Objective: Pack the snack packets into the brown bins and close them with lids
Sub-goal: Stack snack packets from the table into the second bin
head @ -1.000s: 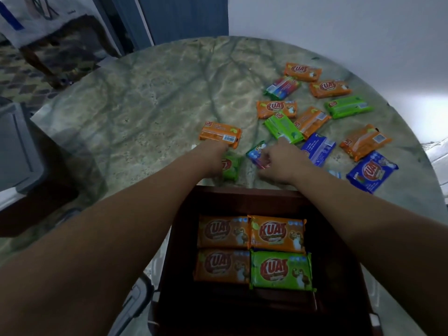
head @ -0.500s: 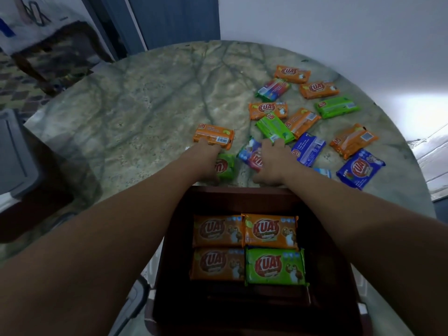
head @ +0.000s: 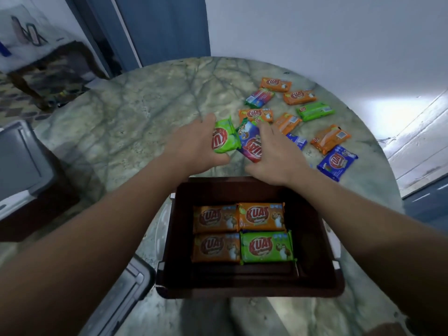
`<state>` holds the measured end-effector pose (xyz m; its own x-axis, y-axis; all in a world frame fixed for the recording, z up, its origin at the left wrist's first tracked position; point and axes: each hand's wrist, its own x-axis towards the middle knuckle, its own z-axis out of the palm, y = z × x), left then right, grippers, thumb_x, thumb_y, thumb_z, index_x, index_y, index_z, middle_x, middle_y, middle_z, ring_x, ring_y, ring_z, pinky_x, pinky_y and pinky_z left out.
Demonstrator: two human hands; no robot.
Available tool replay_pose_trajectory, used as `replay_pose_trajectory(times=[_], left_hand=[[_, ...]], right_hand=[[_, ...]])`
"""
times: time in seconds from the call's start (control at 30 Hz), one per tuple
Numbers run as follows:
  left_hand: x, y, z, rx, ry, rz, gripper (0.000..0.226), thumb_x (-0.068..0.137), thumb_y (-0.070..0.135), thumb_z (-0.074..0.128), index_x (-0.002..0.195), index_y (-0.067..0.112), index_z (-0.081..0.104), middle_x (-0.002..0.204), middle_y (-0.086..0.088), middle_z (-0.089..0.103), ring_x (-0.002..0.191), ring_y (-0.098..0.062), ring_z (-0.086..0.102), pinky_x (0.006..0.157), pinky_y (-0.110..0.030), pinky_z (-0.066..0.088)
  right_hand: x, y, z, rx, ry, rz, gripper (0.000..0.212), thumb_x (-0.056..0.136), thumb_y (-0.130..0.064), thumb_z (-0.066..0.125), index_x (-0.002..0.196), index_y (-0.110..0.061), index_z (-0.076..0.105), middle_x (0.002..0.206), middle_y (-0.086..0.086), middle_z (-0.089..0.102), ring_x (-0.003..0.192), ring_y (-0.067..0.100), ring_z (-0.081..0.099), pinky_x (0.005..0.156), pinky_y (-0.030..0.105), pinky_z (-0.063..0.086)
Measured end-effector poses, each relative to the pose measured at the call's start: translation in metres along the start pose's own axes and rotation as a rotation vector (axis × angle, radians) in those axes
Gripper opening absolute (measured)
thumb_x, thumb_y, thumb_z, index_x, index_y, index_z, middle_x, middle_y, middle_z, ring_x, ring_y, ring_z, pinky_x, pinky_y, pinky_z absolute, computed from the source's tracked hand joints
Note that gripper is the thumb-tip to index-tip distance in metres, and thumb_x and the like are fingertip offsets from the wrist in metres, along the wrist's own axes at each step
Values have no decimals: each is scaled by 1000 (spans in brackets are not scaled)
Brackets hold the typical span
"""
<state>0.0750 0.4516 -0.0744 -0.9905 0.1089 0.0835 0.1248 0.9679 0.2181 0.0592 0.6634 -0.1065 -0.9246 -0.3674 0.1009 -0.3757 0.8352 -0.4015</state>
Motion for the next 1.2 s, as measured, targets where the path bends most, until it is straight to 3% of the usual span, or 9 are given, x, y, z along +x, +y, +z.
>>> replay_pose_trajectory(times=[0.2, 0.3, 0.47, 0.57, 0.63, 0.73, 0.87, 1.07, 1.2], left_hand=[[-66, 20, -7, -75, 83, 42, 74, 64, 55, 75, 121, 18, 46, 110, -4, 58, 96, -27, 57, 69, -37, 42], [-105, 24, 2, -153, 39, 95, 68, 66, 55, 73, 118, 22, 45, 109, 0, 56, 93, -22, 56, 71, -38, 48], [-145, 22, 28, -156, -66, 129, 64, 71, 70, 77, 107, 28, 45, 99, 11, 50, 89, -14, 54, 70, -36, 40], [-160, 18, 40, -119, -111, 115, 66, 65, 74, 78, 95, 26, 45, 86, 13, 55, 87, -16, 55, 71, -30, 31], [-163, 17, 42, -74, -122, 129, 68, 62, 77, 77, 92, 25, 47, 84, 10, 59, 88, -17, 57, 72, -30, 37], [-163, 19, 38, -198, -121, 36, 70, 54, 81, 80, 88, 28, 48, 77, 9, 61, 76, -11, 58, 62, -34, 45], [-161, 19, 35, -307, -150, -51, 74, 49, 86, 78, 95, 35, 49, 79, 12, 67, 75, -4, 63, 62, -34, 51], [-160, 18, 38, -320, -142, -14, 46, 73, 75, 71, 90, 34, 57, 71, 11, 66, 70, -2, 61, 63, -37, 49], [-152, 21, 35, -474, -204, 4, 31, 78, 60, 78, 93, 38, 64, 89, 10, 65, 88, -6, 60, 78, -39, 52]], right_hand=[[-57, -10, -7, 20, 11, -17, 77, 68, -41, 76, 129, -15, 39, 119, 3, 49, 102, 28, 54, 80, 41, 49], [-89, -10, -10, -9, -87, -69, 79, 70, -42, 77, 133, -18, 37, 122, 2, 49, 108, 25, 53, 83, 41, 49], [-122, 2, -10, -156, -294, -122, 84, 70, -47, 76, 138, -25, 33, 124, -2, 50, 112, 21, 53, 91, 41, 50], [-132, 6, -1, -320, -292, -208, 77, 71, -52, 74, 133, -29, 36, 113, -6, 50, 100, 19, 55, 84, 37, 50], [-134, 5, 4, -373, -303, -243, 73, 72, -53, 74, 130, -30, 35, 111, -5, 51, 96, 19, 55, 81, 37, 50], [-134, 5, 4, -392, -319, -231, 74, 73, -54, 75, 128, -29, 33, 111, -3, 52, 91, 20, 58, 76, 40, 53], [-134, 3, 2, -417, -336, -212, 73, 74, -55, 76, 124, -29, 31, 108, -3, 57, 83, 22, 61, 70, 41, 54], [-133, 3, 4, -430, -362, -201, 72, 76, -55, 76, 122, -28, 28, 98, -3, 64, 79, 24, 62, 69, 43, 57], [-131, 3, 2, -421, -371, -198, 70, 76, -55, 76, 121, -28, 29, 97, -3, 64, 79, 24, 63, 70, 45, 58]])
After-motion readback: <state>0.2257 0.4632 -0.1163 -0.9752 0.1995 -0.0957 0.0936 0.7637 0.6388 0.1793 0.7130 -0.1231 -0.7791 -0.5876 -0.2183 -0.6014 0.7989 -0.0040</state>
